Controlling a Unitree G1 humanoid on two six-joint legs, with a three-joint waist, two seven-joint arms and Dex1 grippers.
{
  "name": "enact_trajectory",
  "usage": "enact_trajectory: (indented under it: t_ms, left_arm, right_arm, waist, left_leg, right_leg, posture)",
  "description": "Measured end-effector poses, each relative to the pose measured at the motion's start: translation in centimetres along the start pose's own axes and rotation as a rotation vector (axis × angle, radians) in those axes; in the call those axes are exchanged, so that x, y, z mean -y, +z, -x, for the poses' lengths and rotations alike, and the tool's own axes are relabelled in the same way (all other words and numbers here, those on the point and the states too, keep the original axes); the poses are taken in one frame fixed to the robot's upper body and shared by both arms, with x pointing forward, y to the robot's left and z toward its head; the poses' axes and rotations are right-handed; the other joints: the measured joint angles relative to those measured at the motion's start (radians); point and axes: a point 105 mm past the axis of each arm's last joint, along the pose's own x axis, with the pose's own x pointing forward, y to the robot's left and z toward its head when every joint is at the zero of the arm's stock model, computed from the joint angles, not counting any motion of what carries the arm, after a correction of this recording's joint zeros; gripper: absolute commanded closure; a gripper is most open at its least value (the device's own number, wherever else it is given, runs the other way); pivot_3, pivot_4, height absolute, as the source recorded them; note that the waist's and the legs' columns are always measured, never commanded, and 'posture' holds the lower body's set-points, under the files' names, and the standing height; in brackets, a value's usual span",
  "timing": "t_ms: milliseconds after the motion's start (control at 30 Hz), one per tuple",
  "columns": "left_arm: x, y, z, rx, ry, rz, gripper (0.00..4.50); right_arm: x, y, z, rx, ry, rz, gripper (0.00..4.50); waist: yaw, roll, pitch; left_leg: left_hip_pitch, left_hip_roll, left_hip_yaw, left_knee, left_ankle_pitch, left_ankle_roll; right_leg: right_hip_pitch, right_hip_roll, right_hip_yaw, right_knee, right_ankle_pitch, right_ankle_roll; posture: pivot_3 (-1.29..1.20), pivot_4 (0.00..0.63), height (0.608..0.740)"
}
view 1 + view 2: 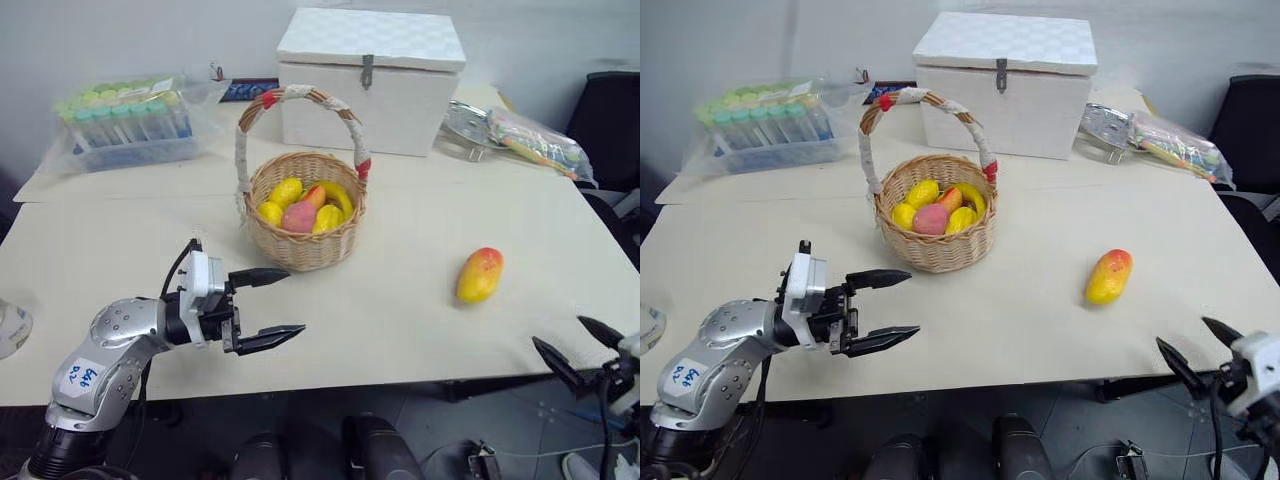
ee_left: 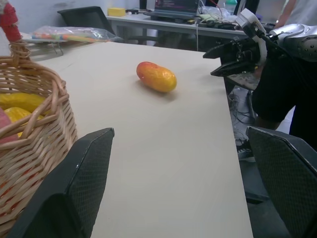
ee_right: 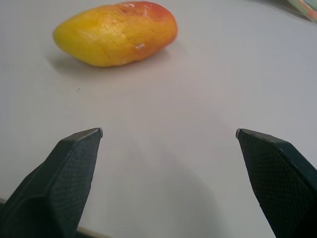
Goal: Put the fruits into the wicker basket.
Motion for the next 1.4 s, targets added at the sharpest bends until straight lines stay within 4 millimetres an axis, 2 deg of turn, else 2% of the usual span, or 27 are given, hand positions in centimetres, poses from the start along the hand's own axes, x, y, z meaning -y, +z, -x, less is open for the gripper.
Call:
enact_trajectory:
  t_ms: [100, 200, 267, 433, 633, 733, 867, 1000, 1067, 1133, 1233, 1333, 1400]
  left_arm:
    - [0.0, -0.1, 0.1, -0.002, 0.002, 0.005, 0.00]
    - [0.0, -0.1, 0.1, -0.003, 0.004, 0.007, 0.00]
    - [0.0, -0.2, 0.2, -0.005, 0.010, 0.005, 0.00]
    - [0.4, -0.6, 0.6, -0.013, 0.039, 0.017, 0.00]
    - [0.8, -0.6, 0.7, -0.015, 0.069, 0.003, 0.00]
    - [0.7, -0.6, 0.7, -0.012, 0.081, 0.000, 0.00]
    - [0.6, -0.7, 0.9, -0.019, 0.099, -0.003, 0.00]
    - [0.4, -0.7, 1.4, -0.032, 0.124, -0.008, 0.00]
    - [0.5, -0.7, 1.5, -0.033, 0.128, -0.012, 0.00]
    - [0.5, -0.8, 1.7, -0.038, 0.136, -0.009, 0.00]
    - [0.4, -0.7, 1.7, -0.037, 0.135, -0.015, 0.00]
    - [0.3, -0.3, 1.5, -0.032, 0.132, -0.035, 0.00]
    - [0.2, -0.3, 1.5, -0.029, 0.133, -0.039, 0.00]
  right_arm:
    - [-1.2, 2.2, -1.4, 0.075, 0.070, -0.107, 0.03]
    - [-2.6, 5.5, -4.3, 0.123, 0.177, -0.184, 0.03]
    - [-2.5, 7.1, -6.5, 0.074, 0.186, -0.218, 0.03]
    - [-2.3, 8.2, -9.9, -0.072, 0.131, -0.336, 0.03]
    - [-3.0, 8.3, -12.8, -0.202, 0.031, -0.310, 0.03]
    - [-3.0, 7.8, -13.3, -0.256, -0.010, -0.280, 0.03]
    - [-2.9, 7.2, -13.5, -0.338, -0.047, -0.218, 0.03]
    - [-2.4, 6.0, -13.0, -0.426, -0.083, -0.149, 0.03]
    - [-1.1, 5.5, -12.0, -0.485, -0.129, -0.079, 0.03]
    - [-0.7, 5.0, -11.4, -0.527, -0.139, -0.077, 0.03]
    - [-1.5, 4.6, -11.3, -0.543, -0.098, -0.119, 0.57]
    - [-2.0, 4.5, -11.4, -0.530, -0.069, -0.169, 1.52]
    - [-2.6, 4.9, -11.7, -0.496, -0.021, -0.196, 1.76]
  waist:
    - [-0.007, 0.000, 0.000]
    - [-0.009, 0.000, 0.000]
    - [-0.007, 0.000, 0.000]
    - [0.009, -0.001, 0.001]
    - [0.020, -0.001, 0.001]
    - [0.023, -0.001, 0.000]
    - [0.019, -0.001, 0.000]
    - [0.018, -0.001, 0.000]
    - [0.020, -0.001, 0.000]
    - [0.021, -0.001, 0.000]
    - [0.019, -0.001, 0.000]
    - [0.018, -0.001, 0.000]
    - [0.016, -0.001, 0.000]
  left_leg:
    - [0.002, 0.001, -0.002, 0.000, -0.001, -0.002]
    - [0.006, 0.001, -0.003, 0.000, -0.002, -0.004]
    - [0.007, 0.000, -0.003, 0.000, -0.002, -0.005]
    - [0.006, 0.000, -0.003, 0.000, -0.003, -0.006]
    - [-0.006, 0.000, -0.002, 0.003, -0.004, -0.003]
    - [-0.012, -0.001, -0.002, 0.005, -0.003, -0.003]
    - [-0.012, -0.001, -0.001, 0.005, -0.004, -0.003]
    - [-0.011, -0.001, 0.000, 0.004, -0.003, -0.002]
    - [-0.011, -0.001, 0.000, 0.005, -0.003, -0.002]
    - [-0.011, -0.001, -0.001, 0.005, -0.003, -0.002]
    - [-0.011, 0.000, 0.000, 0.005, -0.003, -0.002]
    - [-0.011, -0.001, 0.000, 0.005, -0.003, -0.002]
    - [-0.011, 0.000, 0.001, 0.005, -0.003, -0.002]
  right_leg:
    - [0.000, 0.004, 0.005, 0.001, 0.000, 0.000]
    - [0.000, 0.006, 0.009, 0.002, 0.000, 0.000]
    - [-0.001, 0.007, 0.011, 0.002, 0.000, 0.000]
    - [-0.004, 0.007, 0.011, 0.000, 0.000, -0.001]
    - [-0.012, 0.006, 0.012, -0.005, 0.002, 0.003]
    - [-0.018, 0.005, 0.012, -0.004, 0.002, 0.004]
    - [-0.018, 0.006, 0.012, -0.005, 0.002, 0.004]
    - [-0.019, 0.006, 0.013, -0.004, 0.002, 0.004]
    - [-0.018, 0.006, 0.013, -0.005, 0.002, 0.004]
    - [-0.018, 0.006, 0.013, -0.005, 0.002, 0.004]
    - [-0.018, 0.007, 0.013, -0.004, 0.002, 0.004]
    - [-0.018, 0.007, 0.014, -0.004, 0.003, 0.004]
    - [-0.018, 0.007, 0.014, -0.004, 0.003, 0.004]
  posture:
    - [0.00, 0.150, 0.740]
    - [0.00, 0.150, 0.740]
    - [0.00, 0.150, 0.740]
    - [0.00, 0.150, 0.740]
    - [0.00, 0.150, 0.740]
    - [0.00, 0.150, 0.740]
    - [0.00, 0.150, 0.740]
    - [0.00, 0.150, 0.740]
    - [0.00, 0.150, 0.740]
    - [0.00, 0.150, 0.740]
    - [0.00, 0.150, 0.740]
    - [0.00, 0.150, 0.740]
    - [0.00, 0.150, 0.740]
